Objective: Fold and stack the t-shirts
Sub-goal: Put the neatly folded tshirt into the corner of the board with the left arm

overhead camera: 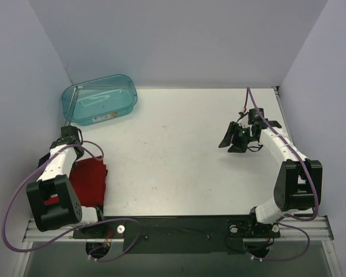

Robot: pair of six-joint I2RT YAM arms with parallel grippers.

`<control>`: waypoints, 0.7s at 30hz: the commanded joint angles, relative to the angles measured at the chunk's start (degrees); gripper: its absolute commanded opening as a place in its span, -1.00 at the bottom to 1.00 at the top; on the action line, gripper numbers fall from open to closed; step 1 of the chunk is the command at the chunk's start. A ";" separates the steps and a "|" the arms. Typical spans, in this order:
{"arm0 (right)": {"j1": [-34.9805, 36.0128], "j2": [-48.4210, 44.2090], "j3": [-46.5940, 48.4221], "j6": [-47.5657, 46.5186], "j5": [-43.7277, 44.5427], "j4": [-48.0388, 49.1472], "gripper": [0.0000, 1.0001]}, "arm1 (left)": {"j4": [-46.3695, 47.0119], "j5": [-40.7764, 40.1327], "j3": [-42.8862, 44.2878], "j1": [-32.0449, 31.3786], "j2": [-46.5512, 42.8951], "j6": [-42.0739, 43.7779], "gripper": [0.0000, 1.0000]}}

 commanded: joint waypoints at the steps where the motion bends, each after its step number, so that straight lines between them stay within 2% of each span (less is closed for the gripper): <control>1: -0.64 -1.55 0.57 -0.83 -1.23 -0.23 -0.07 | 10.53 -8.63 -0.10 0.60 -2.07 5.74 0.36; 5: -0.64 -1.55 0.48 -0.65 -1.23 -0.23 -0.07 | 8.00 -7.49 3.40 0.42 -2.87 5.49 0.35; 6: -0.55 -1.46 0.57 -0.65 -1.23 -0.23 -0.07 | 3.89 -3.83 4.81 0.33 -2.70 2.26 0.30; 7: -0.55 -1.46 0.57 -0.65 -1.31 -0.14 -0.07 | 0.03 -0.05 8.57 0.16 -2.08 -2.38 0.16; 8: -0.64 -1.37 0.57 -0.57 -1.32 -0.14 -0.07 | -7.32 7.29 10.60 0.16 -1.64 -5.56 0.08; 10: -0.64 -1.29 0.65 -0.65 -1.40 -0.14 -0.07 | -14.47 17.59 15.53 0.07 0.37 -11.82 -0.36; 12: -0.64 -1.37 0.74 -0.48 -1.58 -0.23 -0.07 | -18.44 26.21 19.14 -0.19 2.40 -16.30 -0.60; 13: -0.64 -1.46 0.74 -0.48 -1.75 -0.14 -0.07 | -19.51 28.79 21.50 -0.80 3.62 -19.01 -0.62; 15: -0.64 -1.46 0.74 -0.39 -1.67 -0.31 -0.07 | -22.86 43.59 23.71 -2.56 3.81 -20.44 -0.63; 17: -0.64 -1.55 0.74 -0.39 -1.67 -0.49 -0.07 | -21.82 48.04 22.59 -6.60 1.89 -22.19 -0.52; 18: -0.64 -1.55 0.74 -0.39 -1.58 -0.58 -0.07 | -19.46 48.24 21.71 -11.22 0.31 -22.73 -0.32; 19: -0.55 -1.64 0.74 -0.30 -1.58 -0.58 -0.07 | -18.39 47.19 19.44 -14.05 -0.23 -23.52 -0.21; 20: -0.64 -1.72 0.57 -0.47 -1.58 -0.58 -0.07 | -15.60 46.92 18.20 -19.56 -0.84 -23.96 0.05; 21: -0.55 -1.81 0.65 -0.39 -1.58 -0.67 -0.07 | -12.44 43.35 15.83 -21.45 -0.93 -24.75 0.11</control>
